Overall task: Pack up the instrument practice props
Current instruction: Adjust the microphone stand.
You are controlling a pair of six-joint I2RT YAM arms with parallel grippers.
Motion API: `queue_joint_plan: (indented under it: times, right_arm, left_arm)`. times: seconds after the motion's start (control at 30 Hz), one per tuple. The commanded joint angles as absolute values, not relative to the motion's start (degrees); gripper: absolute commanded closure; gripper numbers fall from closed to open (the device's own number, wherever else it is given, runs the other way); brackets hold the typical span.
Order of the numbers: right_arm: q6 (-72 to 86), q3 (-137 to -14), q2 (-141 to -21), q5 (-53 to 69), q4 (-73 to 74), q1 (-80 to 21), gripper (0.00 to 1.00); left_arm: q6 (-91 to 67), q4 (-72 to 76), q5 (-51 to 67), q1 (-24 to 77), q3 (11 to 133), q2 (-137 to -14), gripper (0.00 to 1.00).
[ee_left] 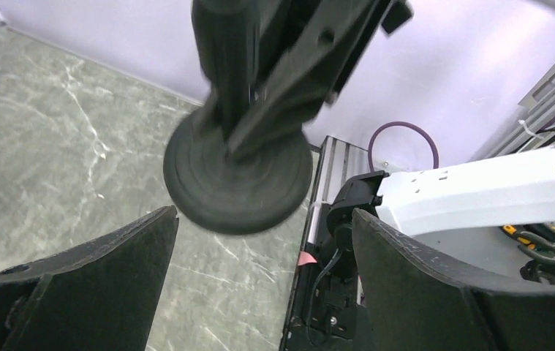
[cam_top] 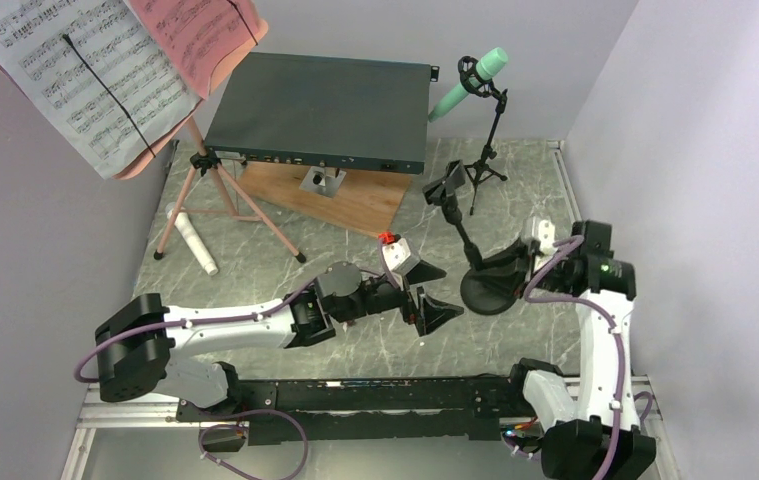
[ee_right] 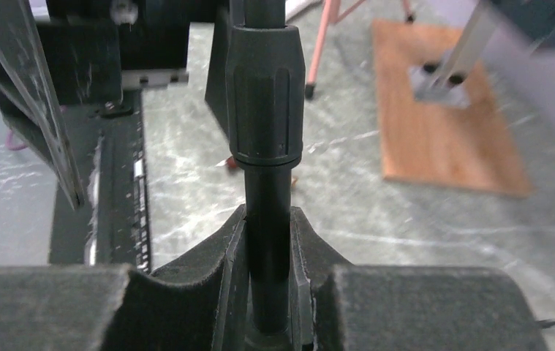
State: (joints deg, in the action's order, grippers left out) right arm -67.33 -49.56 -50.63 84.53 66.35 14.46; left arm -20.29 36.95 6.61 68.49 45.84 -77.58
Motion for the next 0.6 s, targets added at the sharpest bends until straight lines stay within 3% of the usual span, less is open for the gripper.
queue_joint_plan:
  times: [0.0,0.1,0.57]
  right_arm:
    - [-73.10,-65.13,-53.20,94.57,75.69,14.17,1.00]
    - [-73.47,-68.92,-54.78,94.57,78.15,13.01,1.00]
    - [-66.32,-64.87,-52.43,94.63,73.79,9.59,1.00]
  left_arm:
    - [-12.70,41.98,7.90,68.60,48.78,-74.05,0.07]
    - [-9.18,43.97,6.97,68.60,49.37,-72.20,0.07]
    - [-5.80,44.90,7.98,68.69,54.53,-75.65,0.12]
